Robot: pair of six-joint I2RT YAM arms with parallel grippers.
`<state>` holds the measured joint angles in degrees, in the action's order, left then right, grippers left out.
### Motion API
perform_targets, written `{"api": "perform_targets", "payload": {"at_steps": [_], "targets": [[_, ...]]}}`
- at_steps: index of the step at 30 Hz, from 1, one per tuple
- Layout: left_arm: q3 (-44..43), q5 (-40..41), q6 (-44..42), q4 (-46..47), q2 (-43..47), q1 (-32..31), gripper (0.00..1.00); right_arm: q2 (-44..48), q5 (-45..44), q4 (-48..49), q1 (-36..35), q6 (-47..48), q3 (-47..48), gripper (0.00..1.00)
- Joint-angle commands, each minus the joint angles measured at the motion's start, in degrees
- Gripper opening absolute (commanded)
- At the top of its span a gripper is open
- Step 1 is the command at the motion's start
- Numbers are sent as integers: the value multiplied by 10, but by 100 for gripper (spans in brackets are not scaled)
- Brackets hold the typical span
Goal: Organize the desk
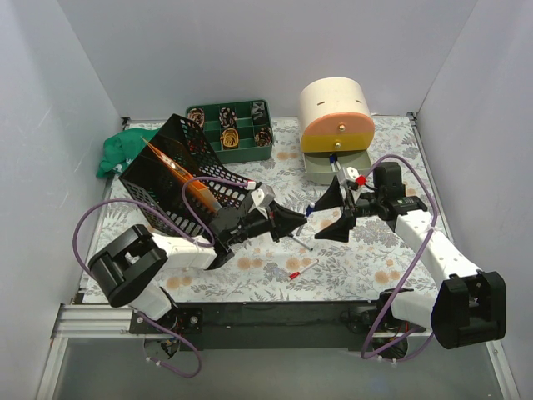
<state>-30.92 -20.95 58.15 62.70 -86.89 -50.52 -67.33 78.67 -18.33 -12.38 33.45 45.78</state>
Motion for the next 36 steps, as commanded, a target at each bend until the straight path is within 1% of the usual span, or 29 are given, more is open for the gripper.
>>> {"api": "perform_targets", "payload": {"at_steps": [1, 5, 13, 16, 18, 21, 25, 26, 27, 28, 30, 31, 33, 34, 36], "targets": [[-24, 4, 5, 33, -2, -6, 0, 4, -6, 71, -4, -73, -10, 94], [-34, 10, -5, 24, -13, -14, 0, -1, -8, 94, -8, -113, -11, 90], [-35, 24, -15, 29, -34, -24, 0, 13, 3, 138, -10, -176, -19, 88], [-38, 28, -15, 29, -34, -25, 0, 18, -5, 169, -9, -200, -28, 82], [-41, 28, -16, 29, -35, -25, 0, 12, -5, 172, -9, -208, -27, 79], [-44, 27, -14, 32, -35, -25, 0, 4, -6, 173, -10, -218, -25, 73], [-47, 26, -13, 30, -35, -26, 0, 0, -1, 174, -9, -220, -22, 58], [-47, 25, -14, 27, -35, -26, 0, 0, 2, 174, -10, -220, -21, 46], [-47, 24, -12, 28, -36, -26, 0, 0, 4, 174, -10, -219, -21, 40], [-47, 24, -12, 28, -37, -26, 0, -1, 4, 174, -10, -219, -21, 31], [-46, 22, -8, 27, -37, -26, 0, -1, 4, 174, -9, -218, -20, 22], [-47, 21, -7, 28, -37, -26, 1, -2, 4, 174, -9, -218, -20, 12], [-44, 24, -4, 27, -34, -26, 7, -2, 4, 174, -10, -216, -19, 5], [-42, 26, -4, 29, -31, -26, 14, -1, 3, 174, -9, -214, -19, 1], [-38, 28, -4, 26, -23, -26, 25, 0, -4, 172, -10, -213, -19, 1]]}}
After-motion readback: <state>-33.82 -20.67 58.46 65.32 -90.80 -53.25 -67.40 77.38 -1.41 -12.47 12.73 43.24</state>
